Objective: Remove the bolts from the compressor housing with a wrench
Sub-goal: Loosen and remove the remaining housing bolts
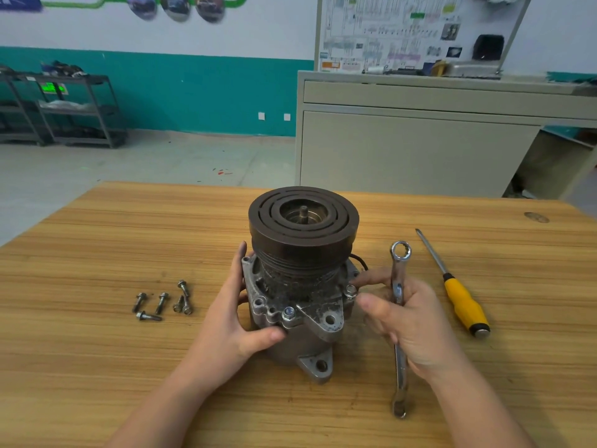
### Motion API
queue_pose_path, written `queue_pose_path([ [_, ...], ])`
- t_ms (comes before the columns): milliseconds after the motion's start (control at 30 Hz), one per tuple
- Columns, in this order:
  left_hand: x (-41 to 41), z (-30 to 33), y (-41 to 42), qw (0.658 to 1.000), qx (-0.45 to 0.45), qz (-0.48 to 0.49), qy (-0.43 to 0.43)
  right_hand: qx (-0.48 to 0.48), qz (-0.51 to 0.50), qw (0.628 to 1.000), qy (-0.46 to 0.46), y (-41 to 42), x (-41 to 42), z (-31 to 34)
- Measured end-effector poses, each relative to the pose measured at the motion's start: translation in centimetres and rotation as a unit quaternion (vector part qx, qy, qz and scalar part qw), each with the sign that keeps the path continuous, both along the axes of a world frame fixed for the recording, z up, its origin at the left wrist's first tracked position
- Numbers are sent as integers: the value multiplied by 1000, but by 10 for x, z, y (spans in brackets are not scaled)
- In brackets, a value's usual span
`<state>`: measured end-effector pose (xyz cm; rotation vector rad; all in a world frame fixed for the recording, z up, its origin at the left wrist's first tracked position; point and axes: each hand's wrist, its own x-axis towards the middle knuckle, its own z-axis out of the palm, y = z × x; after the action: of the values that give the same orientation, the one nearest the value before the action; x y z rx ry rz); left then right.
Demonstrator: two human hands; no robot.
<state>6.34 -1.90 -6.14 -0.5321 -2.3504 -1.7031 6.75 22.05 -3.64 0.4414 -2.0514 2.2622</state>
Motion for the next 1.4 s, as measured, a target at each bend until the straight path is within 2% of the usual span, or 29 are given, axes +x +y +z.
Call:
queue_pose_path([
  [300, 0, 1, 1, 1000, -3, -1, 1, 20, 0, 1000, 8, -3, 0, 3],
  [433, 0, 1, 1, 1000, 0, -5, 3, 33, -36, 999, 6, -8, -1, 6],
  [600, 0, 1, 1, 1000, 3, -5, 2, 32, 40, 999, -13, 1, -2, 10],
  [733, -1, 1, 1, 1000, 1, -2, 4, 31, 3, 999, -5, -3, -4, 9],
  [900, -1, 0, 1, 1000, 4, -1, 5, 23, 48, 999, -7, -1, -2, 10],
  [1033, 0, 1, 2, 1000, 4, -2, 7, 19, 22, 1000, -8, -3, -4, 9],
  [1200, 2, 2, 2, 1000, 2, 2, 13, 27, 57, 998, -6, 2, -4, 9],
  [1400, 2, 4, 2, 1000, 2, 0, 16, 42, 19, 999, -1, 0, -4, 10],
])
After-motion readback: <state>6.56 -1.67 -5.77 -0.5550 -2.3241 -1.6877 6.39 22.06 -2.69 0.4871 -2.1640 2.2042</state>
